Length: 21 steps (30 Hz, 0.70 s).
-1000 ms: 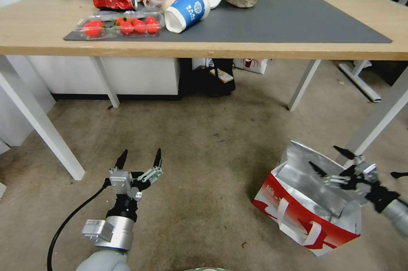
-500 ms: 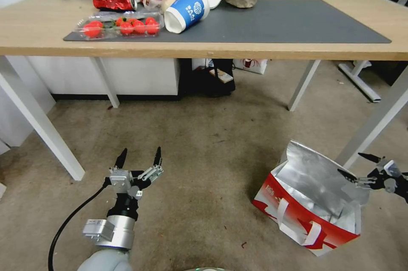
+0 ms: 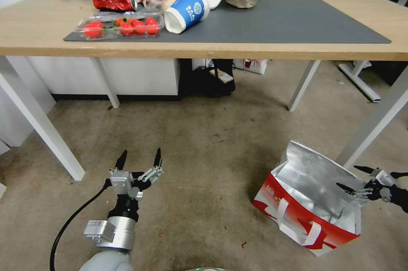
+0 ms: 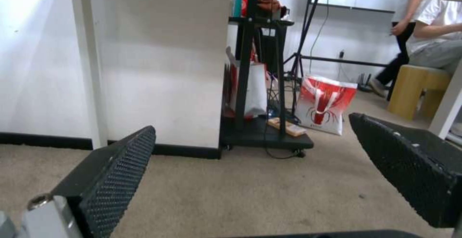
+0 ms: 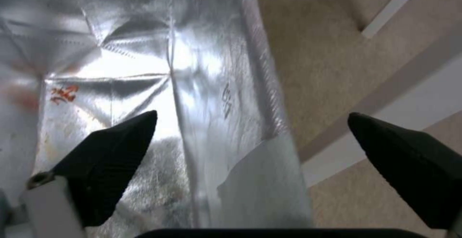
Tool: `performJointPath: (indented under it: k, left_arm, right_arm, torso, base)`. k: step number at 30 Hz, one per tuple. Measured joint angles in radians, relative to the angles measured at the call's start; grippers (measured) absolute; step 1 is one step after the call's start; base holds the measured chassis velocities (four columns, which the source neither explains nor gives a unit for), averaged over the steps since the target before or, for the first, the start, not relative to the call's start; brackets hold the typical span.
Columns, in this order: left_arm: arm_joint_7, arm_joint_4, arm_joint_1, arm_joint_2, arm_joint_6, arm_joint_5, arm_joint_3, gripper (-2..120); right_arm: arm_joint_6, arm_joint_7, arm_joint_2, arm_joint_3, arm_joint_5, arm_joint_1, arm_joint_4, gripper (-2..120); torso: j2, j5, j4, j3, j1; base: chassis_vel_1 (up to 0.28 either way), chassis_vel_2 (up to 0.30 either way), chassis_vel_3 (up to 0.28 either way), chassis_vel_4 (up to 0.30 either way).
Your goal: Pick up the food delivery bag from the floor and place it on the table.
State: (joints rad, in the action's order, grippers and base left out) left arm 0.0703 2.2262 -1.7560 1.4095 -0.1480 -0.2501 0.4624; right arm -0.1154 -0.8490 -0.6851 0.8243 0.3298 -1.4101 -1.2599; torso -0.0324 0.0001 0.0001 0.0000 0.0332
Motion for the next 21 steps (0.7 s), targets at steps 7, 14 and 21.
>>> performJointPath:
  k: [7, 14, 21]
  left_arm:
    - [0.002, 0.0, -0.001, 0.0, -0.002, 0.0, 0.0, 100]
    - [0.002, 0.001, -0.001, -0.002, -0.002, -0.001, 0.001, 100]
    - [0.004, 0.001, 0.003, -0.013, -0.002, -0.006, 0.005, 100]
  right_arm:
    - [0.016, -0.012, -0.011, -0.014, -0.011, 0.007, 0.012, 73]
    - [0.022, -0.015, -0.014, -0.017, -0.014, 0.012, 0.024, 52]
    - [0.021, -0.005, -0.015, -0.021, -0.015, 0.014, 0.028, 22]
  torso:
    - [0.0, -0.0001, 0.0, 0.0, 0.0]
    - [0.0, -0.0001, 0.0, 0.0, 0.0]
    - [0.0, -0.0001, 0.0, 0.0, 0.0]
  base:
    - [0.0, 0.0, 0.0, 0.0]
    - [0.0, 0.0, 0.0, 0.0]
    - [0.0, 0.0, 0.0, 0.0]
